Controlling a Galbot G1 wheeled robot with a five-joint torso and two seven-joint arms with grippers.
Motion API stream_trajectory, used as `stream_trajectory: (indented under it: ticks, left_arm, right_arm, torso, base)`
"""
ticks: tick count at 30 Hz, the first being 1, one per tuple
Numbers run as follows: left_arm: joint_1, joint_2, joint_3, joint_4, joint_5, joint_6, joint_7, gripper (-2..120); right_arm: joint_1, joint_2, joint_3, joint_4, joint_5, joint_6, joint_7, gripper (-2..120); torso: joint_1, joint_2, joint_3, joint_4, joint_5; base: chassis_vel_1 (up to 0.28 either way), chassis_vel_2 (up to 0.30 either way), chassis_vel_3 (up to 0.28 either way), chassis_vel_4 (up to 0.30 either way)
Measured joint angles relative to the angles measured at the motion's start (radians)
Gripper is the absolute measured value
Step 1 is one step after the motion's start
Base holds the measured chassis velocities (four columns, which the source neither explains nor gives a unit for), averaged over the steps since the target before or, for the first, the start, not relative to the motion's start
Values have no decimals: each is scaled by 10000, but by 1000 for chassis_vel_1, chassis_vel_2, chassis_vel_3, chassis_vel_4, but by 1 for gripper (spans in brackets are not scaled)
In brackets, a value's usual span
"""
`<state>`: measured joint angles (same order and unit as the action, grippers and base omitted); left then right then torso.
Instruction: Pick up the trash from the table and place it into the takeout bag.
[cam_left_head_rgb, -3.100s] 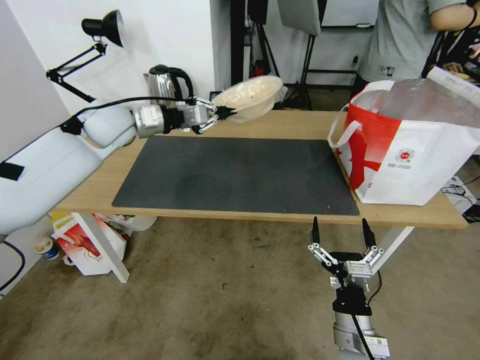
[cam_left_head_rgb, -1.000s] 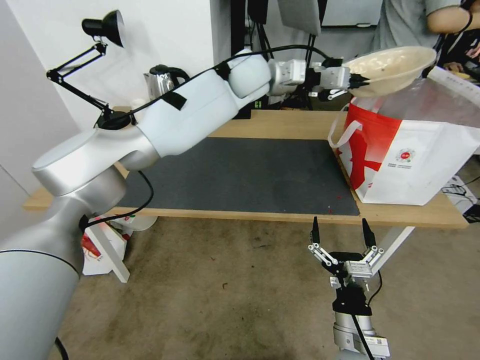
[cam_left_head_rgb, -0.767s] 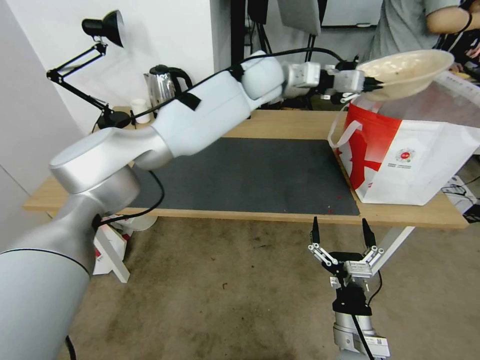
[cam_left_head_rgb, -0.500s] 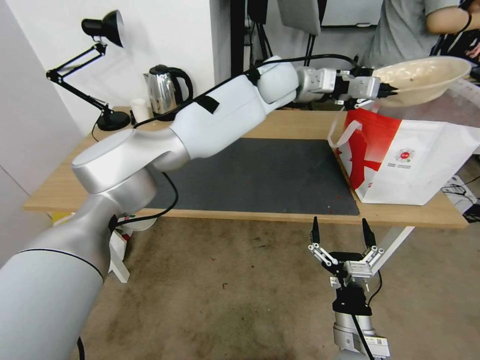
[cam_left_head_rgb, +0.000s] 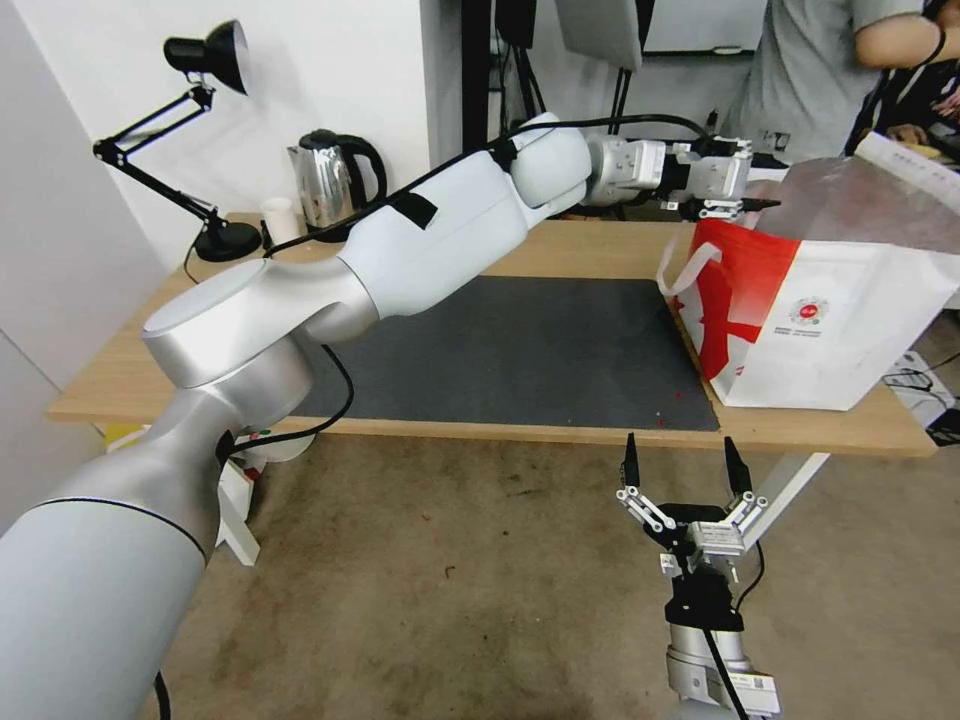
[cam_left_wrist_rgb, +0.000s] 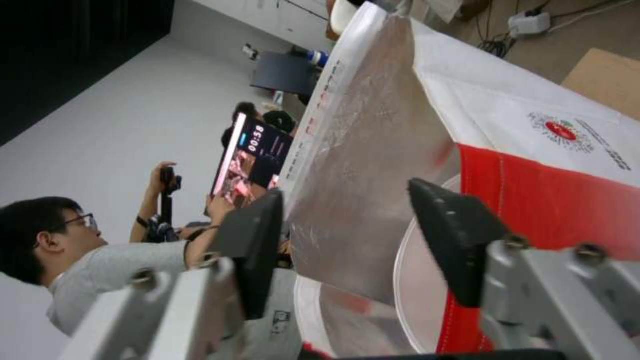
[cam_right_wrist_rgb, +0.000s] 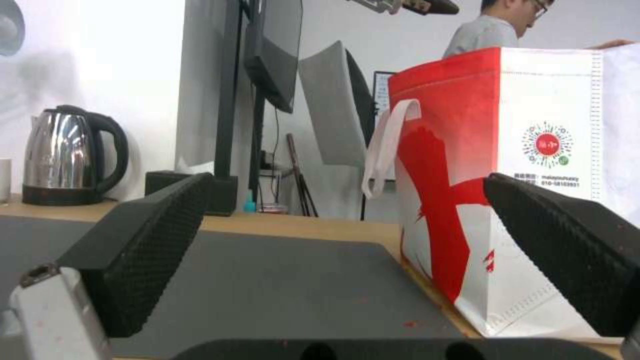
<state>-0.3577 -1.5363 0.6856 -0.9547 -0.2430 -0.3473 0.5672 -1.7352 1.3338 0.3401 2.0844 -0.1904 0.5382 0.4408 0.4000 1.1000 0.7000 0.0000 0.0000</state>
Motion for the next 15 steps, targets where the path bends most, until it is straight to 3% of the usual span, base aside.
stream_trajectory:
  ticks: [8,15]
  left_arm:
    - [-118,283,26,-374,-335,264,7,88]
    - [-84,1126,32,-1209,-1121,1045,-259,99]
  right_arm:
    - [0,0,0,0,0,0,0,100]
    - [0,0,0,0,0,0,0,100]
  torso:
    - [0,0,0,-3,0]
    - [0,0,0,2,-1]
  base:
    - [0,0,0,0]
    - [0,0,0,0]
